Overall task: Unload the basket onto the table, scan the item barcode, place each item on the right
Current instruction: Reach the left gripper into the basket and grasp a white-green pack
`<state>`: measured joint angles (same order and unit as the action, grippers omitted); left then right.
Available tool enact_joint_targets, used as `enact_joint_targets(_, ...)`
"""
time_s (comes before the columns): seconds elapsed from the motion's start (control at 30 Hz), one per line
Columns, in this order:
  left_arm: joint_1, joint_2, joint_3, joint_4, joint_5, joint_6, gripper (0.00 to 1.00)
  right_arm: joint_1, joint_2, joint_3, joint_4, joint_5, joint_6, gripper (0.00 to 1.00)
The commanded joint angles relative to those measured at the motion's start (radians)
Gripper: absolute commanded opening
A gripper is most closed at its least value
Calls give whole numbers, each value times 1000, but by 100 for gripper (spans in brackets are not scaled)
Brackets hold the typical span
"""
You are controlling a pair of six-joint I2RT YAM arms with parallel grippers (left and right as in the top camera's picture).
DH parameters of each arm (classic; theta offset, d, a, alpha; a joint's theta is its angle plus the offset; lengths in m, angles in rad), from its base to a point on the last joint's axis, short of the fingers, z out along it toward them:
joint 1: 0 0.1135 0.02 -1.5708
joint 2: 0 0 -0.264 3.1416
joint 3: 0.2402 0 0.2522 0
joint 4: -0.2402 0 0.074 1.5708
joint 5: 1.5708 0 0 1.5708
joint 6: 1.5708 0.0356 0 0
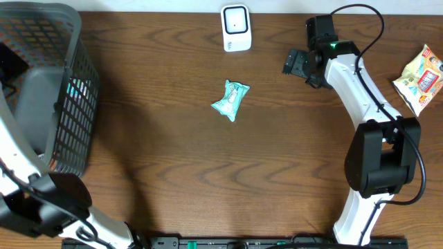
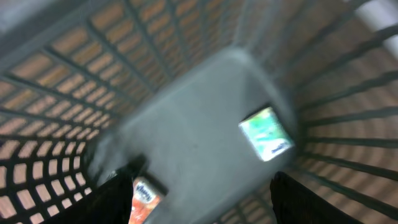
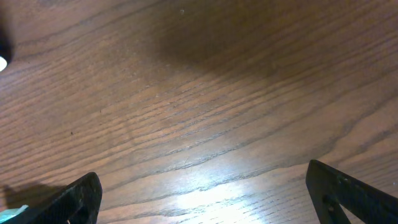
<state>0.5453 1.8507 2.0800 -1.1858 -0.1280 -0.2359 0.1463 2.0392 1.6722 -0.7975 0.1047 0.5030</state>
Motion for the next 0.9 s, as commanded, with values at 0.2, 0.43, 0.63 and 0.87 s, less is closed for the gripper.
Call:
enact_joint_targets(0.2, -4, 222, -14, 111, 111, 86, 70, 8, 8, -6, -3, 5, -11, 99)
enact_joint_targets(0.43, -4, 347, -14, 201, 198, 85, 70, 10, 8, -6, -3, 5, -11, 99)
enact_joint_targets(0.63, -4, 418, -14, 201, 217, -15, 70, 10, 8, -6, -3, 5, -11, 99)
enact_joint_targets(0.87, -14, 480, -14, 209, 400, -35, 69, 11, 8, -6, -3, 5, -11, 99)
